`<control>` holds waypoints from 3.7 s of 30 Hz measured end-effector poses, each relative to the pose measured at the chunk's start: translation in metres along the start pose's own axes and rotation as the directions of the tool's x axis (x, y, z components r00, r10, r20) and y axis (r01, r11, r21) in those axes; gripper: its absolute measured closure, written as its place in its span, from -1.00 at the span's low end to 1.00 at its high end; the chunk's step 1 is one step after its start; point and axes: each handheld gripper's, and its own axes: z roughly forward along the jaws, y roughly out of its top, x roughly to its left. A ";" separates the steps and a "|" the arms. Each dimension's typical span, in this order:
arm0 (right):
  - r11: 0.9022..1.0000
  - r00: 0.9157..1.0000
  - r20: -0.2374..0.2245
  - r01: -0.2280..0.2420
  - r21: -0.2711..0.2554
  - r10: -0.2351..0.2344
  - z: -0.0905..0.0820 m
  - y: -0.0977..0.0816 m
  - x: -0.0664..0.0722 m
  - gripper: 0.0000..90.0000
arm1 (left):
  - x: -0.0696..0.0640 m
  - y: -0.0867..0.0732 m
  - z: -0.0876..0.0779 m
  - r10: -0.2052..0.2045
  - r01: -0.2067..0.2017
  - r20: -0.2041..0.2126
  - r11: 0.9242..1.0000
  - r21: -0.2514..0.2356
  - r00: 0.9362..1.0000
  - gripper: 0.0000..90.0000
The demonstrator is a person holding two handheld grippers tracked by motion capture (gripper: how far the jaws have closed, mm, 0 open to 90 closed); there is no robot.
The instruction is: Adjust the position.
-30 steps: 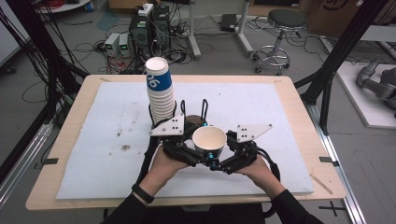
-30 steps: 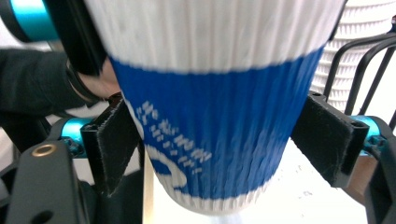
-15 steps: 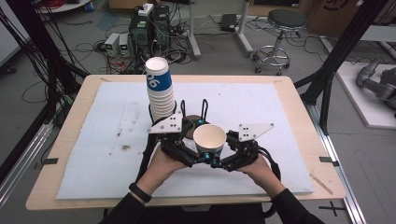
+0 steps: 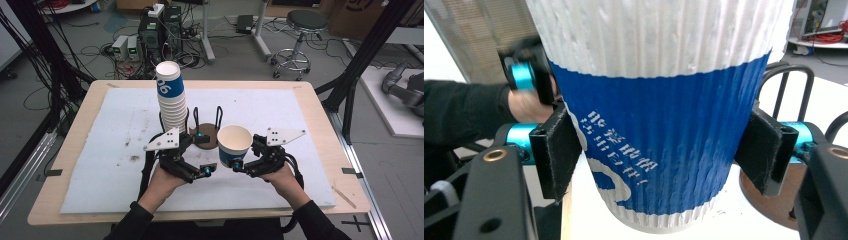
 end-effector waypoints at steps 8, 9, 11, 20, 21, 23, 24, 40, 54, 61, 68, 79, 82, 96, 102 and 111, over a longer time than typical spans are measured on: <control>1.000 1.000 0.000 -0.009 -0.020 0.009 0.000 0.000 0.000 -0.39 | -0.003 -0.014 0.018 -0.013 0.013 -0.007 0.999 0.041 1.000 -0.81; 1.000 1.000 -0.004 -0.013 -0.019 0.013 0.001 -0.001 0.001 -0.39 | -0.003 -0.015 0.021 -0.011 0.012 -0.006 0.999 0.050 1.000 -0.81; 1.000 1.000 -0.014 -0.013 -0.018 0.013 0.003 -0.001 0.002 -0.39 | -0.004 -0.016 0.026 -0.012 0.012 0.006 0.998 0.059 1.000 -0.81; 1.000 0.999 -0.033 -0.004 -0.004 0.004 0.014 -0.004 0.009 -0.39 | -0.006 -0.021 0.039 -0.012 0.009 0.030 0.997 0.083 0.999 -0.67; 1.000 0.999 -0.033 -0.001 -0.002 0.001 0.015 -0.004 0.010 -0.39 | -0.007 -0.021 0.039 -0.008 0.004 0.037 0.996 0.087 0.999 -0.61; 1.000 0.999 -0.037 0.000 0.005 0.000 0.016 -0.005 0.011 -0.39 | -0.008 -0.021 0.038 0.000 -0.003 0.036 0.997 0.083 0.999 -0.47; 1.000 0.999 -0.035 0.005 0.010 -0.005 0.017 -0.005 0.011 -0.39 | -0.008 -0.021 0.038 0.007 -0.011 0.042 0.996 0.084 0.999 -0.39; 1.000 1.000 -0.023 0.020 -0.004 -0.020 0.016 0.001 0.016 -0.66 | -0.009 -0.028 0.040 0.020 -0.028 0.064 0.993 0.116 0.998 -0.32; 0.998 0.999 -0.041 0.019 -0.052 -0.021 0.011 0.003 0.015 -0.48 | -0.011 -0.027 0.041 0.013 -0.019 0.073 0.996 0.090 0.997 -0.47; 0.999 0.999 -0.044 0.026 -0.040 -0.028 0.014 0.002 0.017 -0.47 | -0.012 -0.022 0.039 0.014 -0.019 0.067 0.998 0.068 0.998 -0.50; 0.999 0.999 -0.043 0.027 -0.031 -0.028 0.016 0.000 0.017 -0.50 | -0.012 -0.021 0.038 0.014 -0.019 0.074 0.997 0.071 0.997 -0.39; 0.999 0.999 -0.044 0.018 -0.042 -0.019 0.014 0.004 0.018 -0.54 | -0.012 -0.023 0.040 0.040 -0.045 0.072 0.996 0.073 0.997 -0.39; 0.999 0.999 -0.040 0.023 -0.041 -0.025 0.014 0.004 0.018 -0.52 | -0.012 -0.024 0.040 0.035 -0.040 0.072 0.996 0.074 0.997 -0.39; 0.998 0.999 0.037 0.041 -0.055 -0.039 0.001 0.005 0.012 -0.51 | -0.008 -0.018 0.021 0.050 -0.047 -0.030 0.994 0.097 0.998 -0.63; 0.997 0.996 0.078 0.035 -0.063 -0.030 -0.009 0.004 0.005 -0.51 | -0.005 -0.011 -0.002 0.071 -0.061 -0.106 0.993 0.098 0.992 -0.63; 0.997 0.992 0.125 0.026 -0.074 -0.017 -0.021 0.003 -0.002 -0.51 | -0.001 -0.008 -0.040 0.092 -0.074 -0.217 0.993 0.089 0.972 -0.63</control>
